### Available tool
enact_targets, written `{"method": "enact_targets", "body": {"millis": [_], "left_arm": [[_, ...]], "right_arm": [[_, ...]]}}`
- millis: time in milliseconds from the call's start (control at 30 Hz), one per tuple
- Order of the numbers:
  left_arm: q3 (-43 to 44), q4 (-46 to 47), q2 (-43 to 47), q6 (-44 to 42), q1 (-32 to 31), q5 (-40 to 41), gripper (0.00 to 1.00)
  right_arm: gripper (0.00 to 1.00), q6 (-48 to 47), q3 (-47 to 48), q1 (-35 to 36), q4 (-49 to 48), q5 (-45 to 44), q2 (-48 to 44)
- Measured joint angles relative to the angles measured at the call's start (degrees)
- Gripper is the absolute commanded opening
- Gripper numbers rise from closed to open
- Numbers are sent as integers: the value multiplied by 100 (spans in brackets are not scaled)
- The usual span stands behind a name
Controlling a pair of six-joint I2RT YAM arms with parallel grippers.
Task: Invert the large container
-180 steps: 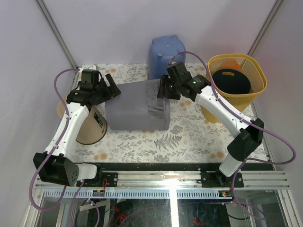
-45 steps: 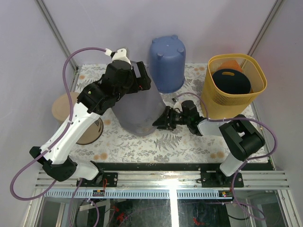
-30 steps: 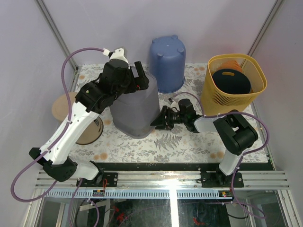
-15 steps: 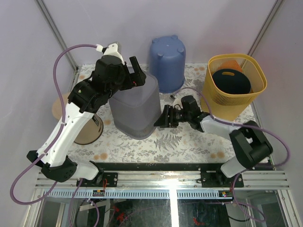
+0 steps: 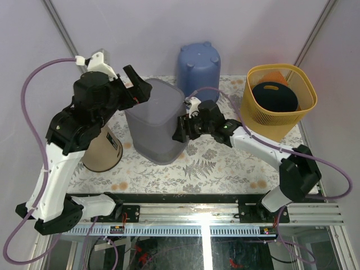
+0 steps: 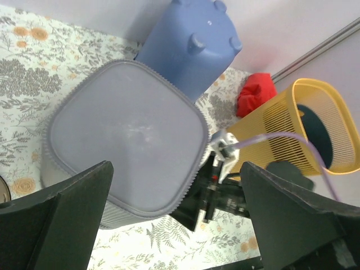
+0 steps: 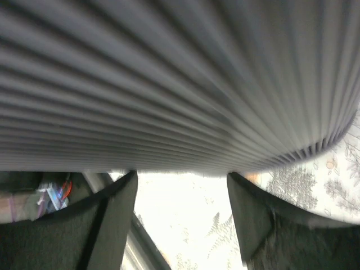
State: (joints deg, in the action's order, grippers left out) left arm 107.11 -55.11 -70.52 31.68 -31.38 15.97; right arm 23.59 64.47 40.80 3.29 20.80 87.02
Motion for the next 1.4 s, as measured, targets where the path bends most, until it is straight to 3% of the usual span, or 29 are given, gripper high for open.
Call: {"method": "enact_targets", "body": {"millis": [233, 500, 1000, 1200, 1300, 1400], "left_arm": [[151, -105, 295, 85, 31, 52, 96], [-94, -262, 623, 133, 31, 107, 96], [-341, -376, 691, -9, 31, 317, 99], [-341, -372, 595, -83, 31, 365, 99], [-345, -361, 531, -87, 31, 350, 99], [-409, -323, 476, -85, 31, 302, 99]], "right_arm": [[75, -76, 647, 195, 155, -437, 1051], [77, 131, 2004, 350, -240, -538, 2590], [80, 352, 6446, 407, -450, -861, 6015], [79, 365, 5598, 358, -332, -890, 5519], [79, 328, 4634, 278, -42, -876, 4645], [79, 236, 4258, 136, 299, -935, 3928]]}}
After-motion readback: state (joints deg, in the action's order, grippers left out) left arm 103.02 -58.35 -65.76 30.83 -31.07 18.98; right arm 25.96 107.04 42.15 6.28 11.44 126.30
